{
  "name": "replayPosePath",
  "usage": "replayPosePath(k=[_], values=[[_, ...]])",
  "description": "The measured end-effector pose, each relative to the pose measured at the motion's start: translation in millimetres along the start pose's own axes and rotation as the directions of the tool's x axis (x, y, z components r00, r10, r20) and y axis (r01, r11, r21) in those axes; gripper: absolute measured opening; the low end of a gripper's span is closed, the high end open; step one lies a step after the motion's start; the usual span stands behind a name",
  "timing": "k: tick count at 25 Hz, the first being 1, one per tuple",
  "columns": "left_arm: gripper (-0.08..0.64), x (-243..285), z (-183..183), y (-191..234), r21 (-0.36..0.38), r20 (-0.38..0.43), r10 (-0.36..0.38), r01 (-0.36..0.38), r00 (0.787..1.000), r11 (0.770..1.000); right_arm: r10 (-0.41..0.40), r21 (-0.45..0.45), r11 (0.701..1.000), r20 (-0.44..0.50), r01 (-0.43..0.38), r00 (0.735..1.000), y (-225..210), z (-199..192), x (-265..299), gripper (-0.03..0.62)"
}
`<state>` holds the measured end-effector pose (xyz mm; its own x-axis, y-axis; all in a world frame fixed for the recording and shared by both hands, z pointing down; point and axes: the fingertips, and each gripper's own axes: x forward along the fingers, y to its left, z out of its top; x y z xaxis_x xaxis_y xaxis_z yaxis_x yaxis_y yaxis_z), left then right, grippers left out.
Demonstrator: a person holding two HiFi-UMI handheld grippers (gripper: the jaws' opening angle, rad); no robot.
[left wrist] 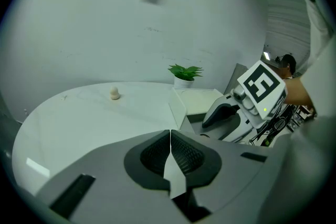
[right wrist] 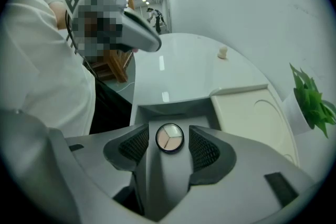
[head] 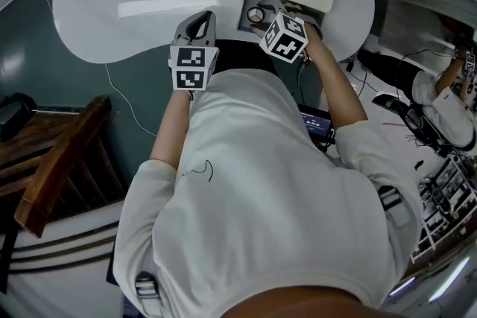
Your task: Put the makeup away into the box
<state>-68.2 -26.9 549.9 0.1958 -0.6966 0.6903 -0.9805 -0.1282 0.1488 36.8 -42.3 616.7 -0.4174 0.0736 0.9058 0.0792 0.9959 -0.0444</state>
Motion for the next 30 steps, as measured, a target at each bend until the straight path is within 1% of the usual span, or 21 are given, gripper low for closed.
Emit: replayPosePath(k=[1, 3, 4, 7, 9, 12, 14, 17, 19, 21, 24, 27, 30], values=[[0.021, -2, 0, -2, 0.000, 0.005, 0.006, -0.006, 1.000, 1.000, -0.013, 0.014, 1.000, 0.040, 0.013, 0.999, -2, 5, -9, 0.216], [0.021, -5, -2, -5, 0.019, 0.005, 0.012, -0.012, 1.000, 1.000, -0.068, 0.060, 0.996, 0.124, 0.061, 0.990, -8, 16, -27, 0.077], [0.021, -7, -4, -7, 0.031, 0.001, 0.012, -0.012, 1.000, 0.999, -0.103, 0.087, 0.992, 0.156, 0.090, 0.982, -10, 20, -34, -0.003], [0.021, -14, -5, -15, 0.049, 0.011, -0.003, 0.003, 1.000, 0.999, -0.204, 0.155, 0.973, 0.211, 0.173, 0.956, -8, 26, -46, -0.003], [0.021, -22, 1, -21, 0.060, 0.045, -0.017, 0.015, 0.999, 0.998, -0.268, 0.235, 0.949, 0.260, 0.208, 0.928, -3, 37, -54, -0.003], [0.021, -42, 7, -27, 0.092, 0.108, -0.026, 0.016, 0.994, 0.996, -0.344, 0.394, 0.896, 0.330, 0.203, 0.879, 11, 59, -64, -0.003], [0.021, -60, 3, -28, 0.098, 0.138, -0.027, 0.014, 0.990, 0.995, -0.402, 0.450, 0.864, 0.347, 0.226, 0.847, 26, 71, -70, -0.003], [0.021, -88, -12, -25, 0.058, 0.176, -0.020, 0.010, 0.984, 0.998, -0.472, 0.519, 0.819, 0.364, 0.246, 0.803, 48, 80, -75, -0.003], [0.021, -104, -24, -23, 0.030, 0.195, -0.011, 0.005, 0.981, 1.000, -0.507, 0.553, 0.793, 0.368, 0.255, 0.779, 60, 80, -78, -0.003], [0.021, -120, -36, -25, 0.011, 0.213, -0.004, 0.001, 0.977, 1.000, -0.548, 0.566, 0.772, 0.362, 0.289, 0.754, 75, 78, -87, -0.003], [0.021, -144, -39, -36, -0.001, 0.265, -0.014, 0.015, 0.964, 1.000, -0.610, 0.588, 0.737, 0.364, 0.334, 0.704, 94, 77, -111, -0.003], [0.021, -162, -19, -52, 0.034, 0.334, -0.034, 0.024, 0.942, 0.999, -0.666, 0.617, 0.699, 0.376, 0.362, 0.644, 100, 74, -145, -0.003], [0.021, -176, 8, -75, 0.081, 0.407, -0.057, 0.026, 0.912, 0.996, -0.719, 0.641, 0.660, 0.390, 0.391, 0.575, 103, 69, -187, -0.003]])
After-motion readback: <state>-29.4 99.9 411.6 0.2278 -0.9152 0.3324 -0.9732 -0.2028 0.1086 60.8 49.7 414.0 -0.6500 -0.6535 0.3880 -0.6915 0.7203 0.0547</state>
